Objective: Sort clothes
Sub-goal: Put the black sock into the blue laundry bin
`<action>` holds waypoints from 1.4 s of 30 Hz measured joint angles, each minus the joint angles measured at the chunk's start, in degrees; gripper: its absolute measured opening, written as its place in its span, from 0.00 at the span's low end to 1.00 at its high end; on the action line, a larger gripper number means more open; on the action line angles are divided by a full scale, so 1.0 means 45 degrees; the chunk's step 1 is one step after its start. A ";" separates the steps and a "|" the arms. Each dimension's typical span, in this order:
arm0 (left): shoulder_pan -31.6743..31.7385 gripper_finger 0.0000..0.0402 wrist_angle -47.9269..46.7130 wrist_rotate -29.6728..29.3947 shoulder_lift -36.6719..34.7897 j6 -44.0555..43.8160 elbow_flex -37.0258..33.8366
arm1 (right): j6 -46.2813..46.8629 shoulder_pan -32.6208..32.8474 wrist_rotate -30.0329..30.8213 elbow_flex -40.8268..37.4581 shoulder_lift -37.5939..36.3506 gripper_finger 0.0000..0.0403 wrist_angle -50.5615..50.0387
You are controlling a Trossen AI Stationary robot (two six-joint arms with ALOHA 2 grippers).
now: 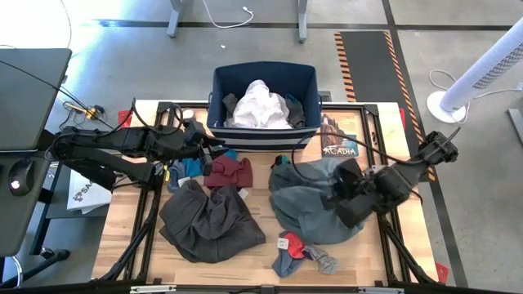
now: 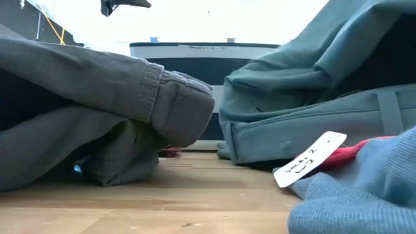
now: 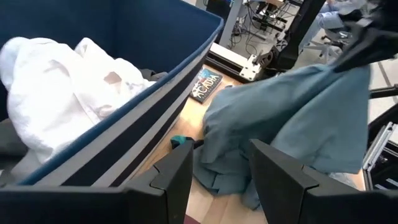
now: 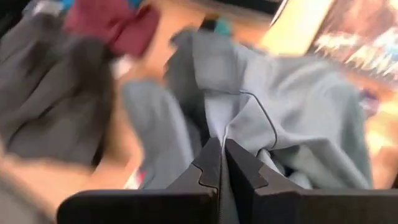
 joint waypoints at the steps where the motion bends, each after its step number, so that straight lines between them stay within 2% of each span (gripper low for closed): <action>1: 0.0000 0.38 0.0002 0.0014 0.0057 -0.0052 0.0000 | -0.0237 0.0231 -0.0228 0.0369 -0.0001 0.00 0.0037; 5: 0.0000 0.38 0.0032 0.0016 0.0251 -0.0071 0.0000 | -0.1093 0.1082 -0.0439 0.2171 -0.0010 0.00 0.0253; 7: 0.0002 0.38 0.0231 0.0016 0.0379 -0.0075 0.0000 | -0.1050 0.1276 -0.1207 0.2908 -0.0036 0.00 0.0062; 9: 0.0010 0.38 0.0496 0.0020 0.0565 -0.0075 0.0000 | -0.0781 0.1424 -0.2268 0.3138 -0.0066 0.00 -0.0018; 11: 0.0010 0.38 0.0929 0.0035 0.0805 -0.0070 0.0000 | -0.0688 0.1454 -0.2686 0.2863 -0.0078 0.00 0.0017; 15: 0.0010 0.38 0.1774 0.0407 0.1408 0.0073 0.0000 | -0.0194 0.1093 -0.2786 0.1409 -0.0110 0.00 0.0016; 21: 0.0040 0.38 0.2353 0.1313 0.2214 0.0381 0.0000 | 0.0237 -0.0049 -0.2065 -0.2045 -0.0108 0.03 0.0068; 26: 0.0096 0.38 0.2557 0.1944 0.2481 0.0381 0.0000 | -0.0650 -0.0833 -0.3682 -0.4935 -0.0106 0.05 0.1628; 31: 0.0083 0.38 0.2524 0.1958 0.2414 0.0376 0.0000 | -0.1899 -0.1137 -0.5294 -0.7262 -0.0102 0.06 0.5089; 35: 0.0083 0.38 0.2454 0.2069 0.2336 0.0371 0.0000 | -0.1829 -0.1150 -0.5357 -0.8104 -0.0102 0.06 0.6749; 42: 0.0083 0.38 0.1410 0.2681 0.2391 0.0377 0.0000 | -0.2271 -0.1164 -0.5245 -0.7939 -0.0102 0.10 0.6979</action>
